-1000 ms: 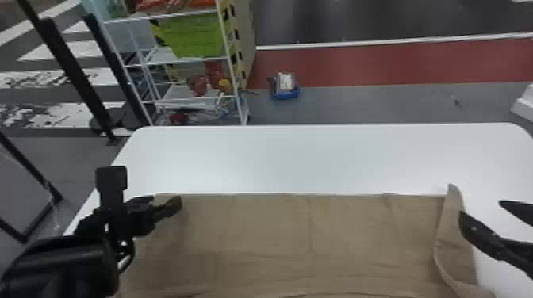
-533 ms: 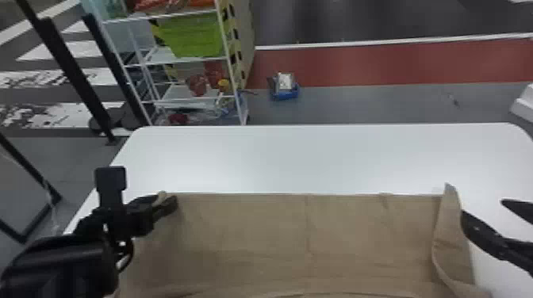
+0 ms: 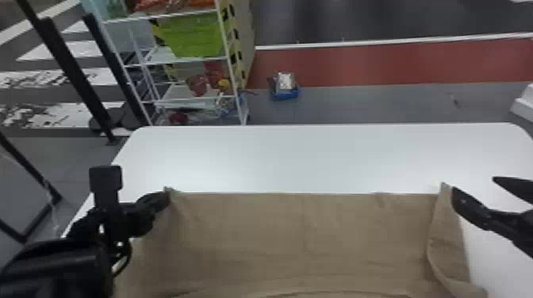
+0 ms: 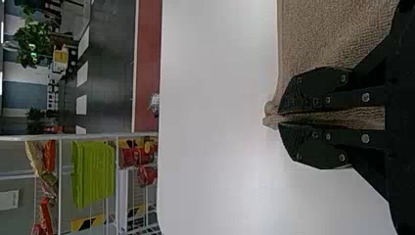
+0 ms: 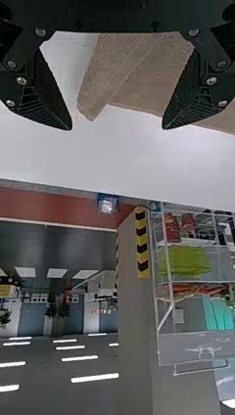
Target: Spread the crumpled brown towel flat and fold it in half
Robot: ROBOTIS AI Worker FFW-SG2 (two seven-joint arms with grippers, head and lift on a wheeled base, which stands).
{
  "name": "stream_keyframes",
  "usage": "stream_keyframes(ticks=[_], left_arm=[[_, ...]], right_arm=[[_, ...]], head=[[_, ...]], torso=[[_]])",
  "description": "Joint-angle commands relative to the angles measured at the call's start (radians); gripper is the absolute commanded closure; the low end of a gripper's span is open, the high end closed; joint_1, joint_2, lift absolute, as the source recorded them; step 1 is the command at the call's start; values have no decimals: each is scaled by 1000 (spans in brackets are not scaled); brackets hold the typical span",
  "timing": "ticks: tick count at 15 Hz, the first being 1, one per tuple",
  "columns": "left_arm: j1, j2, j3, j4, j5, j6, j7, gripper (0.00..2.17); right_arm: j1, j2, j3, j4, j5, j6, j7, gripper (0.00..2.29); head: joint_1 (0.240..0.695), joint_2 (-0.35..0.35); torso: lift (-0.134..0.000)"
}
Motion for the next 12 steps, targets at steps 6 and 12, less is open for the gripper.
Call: stream_keyframes(ticks=[6,12], left_arm=[[11,-1,-14,-19,11,-3,-6,1025],[16,2,-6,-10,12,-27,-18,1025]], right_arm=[[-202,4,190,160,247,229,-110,228],[-234,3,202,259,302,229,-179,228]], head=[[695,180],[695,156]], torso=[[-124],[-124]])
